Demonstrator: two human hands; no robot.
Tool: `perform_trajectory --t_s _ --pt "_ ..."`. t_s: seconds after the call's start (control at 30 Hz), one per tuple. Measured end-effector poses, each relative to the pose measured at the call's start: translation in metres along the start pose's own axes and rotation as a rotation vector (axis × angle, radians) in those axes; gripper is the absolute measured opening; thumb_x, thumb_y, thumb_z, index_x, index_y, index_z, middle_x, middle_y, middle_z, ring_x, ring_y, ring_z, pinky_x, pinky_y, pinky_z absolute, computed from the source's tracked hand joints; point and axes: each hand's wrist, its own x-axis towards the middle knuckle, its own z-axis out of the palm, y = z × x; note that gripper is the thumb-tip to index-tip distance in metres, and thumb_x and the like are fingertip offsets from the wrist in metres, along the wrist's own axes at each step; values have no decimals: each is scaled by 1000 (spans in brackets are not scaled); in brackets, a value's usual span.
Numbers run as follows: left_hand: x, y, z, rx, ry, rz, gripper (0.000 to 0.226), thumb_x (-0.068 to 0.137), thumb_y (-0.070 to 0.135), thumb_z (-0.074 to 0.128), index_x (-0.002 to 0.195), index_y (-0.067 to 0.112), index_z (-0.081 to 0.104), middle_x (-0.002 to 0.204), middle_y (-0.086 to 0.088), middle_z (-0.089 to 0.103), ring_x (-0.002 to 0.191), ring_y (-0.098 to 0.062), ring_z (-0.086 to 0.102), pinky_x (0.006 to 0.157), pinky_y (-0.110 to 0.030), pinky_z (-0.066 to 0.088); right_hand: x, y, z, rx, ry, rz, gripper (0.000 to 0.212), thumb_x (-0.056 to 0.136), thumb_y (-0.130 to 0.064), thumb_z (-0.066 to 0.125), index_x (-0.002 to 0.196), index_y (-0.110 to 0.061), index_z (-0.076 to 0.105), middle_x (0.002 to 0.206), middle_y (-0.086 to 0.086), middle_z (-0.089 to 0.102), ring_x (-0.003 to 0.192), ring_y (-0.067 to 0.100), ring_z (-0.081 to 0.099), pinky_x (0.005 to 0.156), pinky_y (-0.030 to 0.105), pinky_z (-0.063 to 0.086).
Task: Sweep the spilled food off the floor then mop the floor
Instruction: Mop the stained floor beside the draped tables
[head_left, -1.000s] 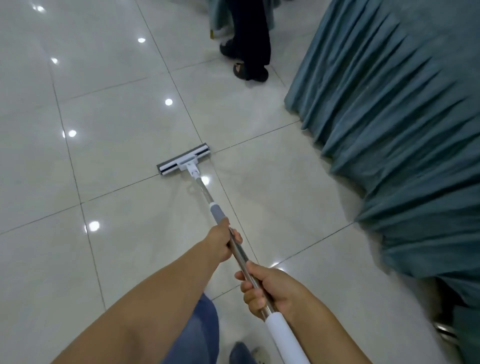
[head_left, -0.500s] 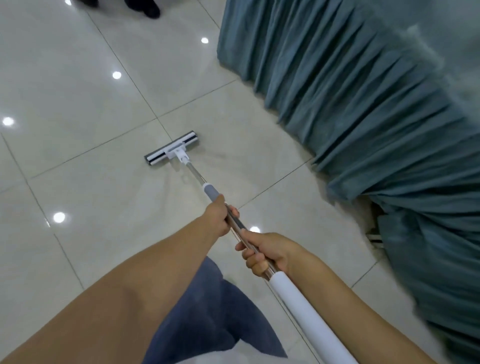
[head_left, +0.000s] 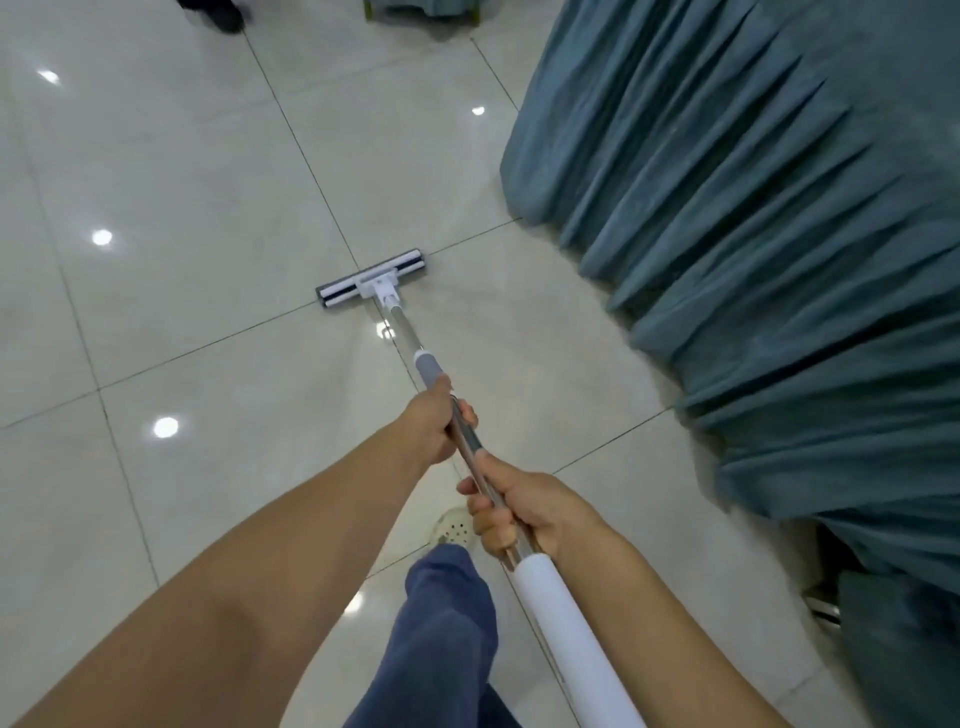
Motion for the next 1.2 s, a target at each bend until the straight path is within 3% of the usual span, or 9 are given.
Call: perform_trajectory --t_s 0.1,0.27,0.47,0.83,1.2 --pt "27 59 21 1 -2 19 33 96 38 48 83 10 40 58 -1 36 28 -9 37 32 -12 37 22 -58 27 63 -47 13 39 96 -40 50 79 -6 46 43 0 40 24 5 32 26 9 27" --pt "63 135 52 69 21 31 35 95 39 50 77 12 36 59 0 35 25 -8 36 31 -11 35 56 -134 58 99 -87 0 39 96 -39 52 76 -6 45 44 0 37 23 5 32 26 9 26" --pt "81 140 81 93 9 9 31 98 35 44 77 13 36 62 2 33 29 -8 36 32 -10 35 63 -165 30 108 -123 36 29 97 -27 51 79 -5 47 44 1 42 24 6 36 27 10 28" --pt "43 -4 106 68 43 -5 30 99 32 44 77 13 37 57 -1 35 29 -9 35 32 -12 37 6 -81 -94 213 -116 89 29 98 -28 50 81 -5 48 50 5 49 28 9 40 27 13 33" --pt "-73 -287 125 114 14 -75 32 99 29 44 74 12 37 38 -2 38 26 -12 36 32 -15 37 -133 104 -289 106 8 89 28 98 -30 51 82 -6 50 50 5 50 28 9 40 29 12 33"
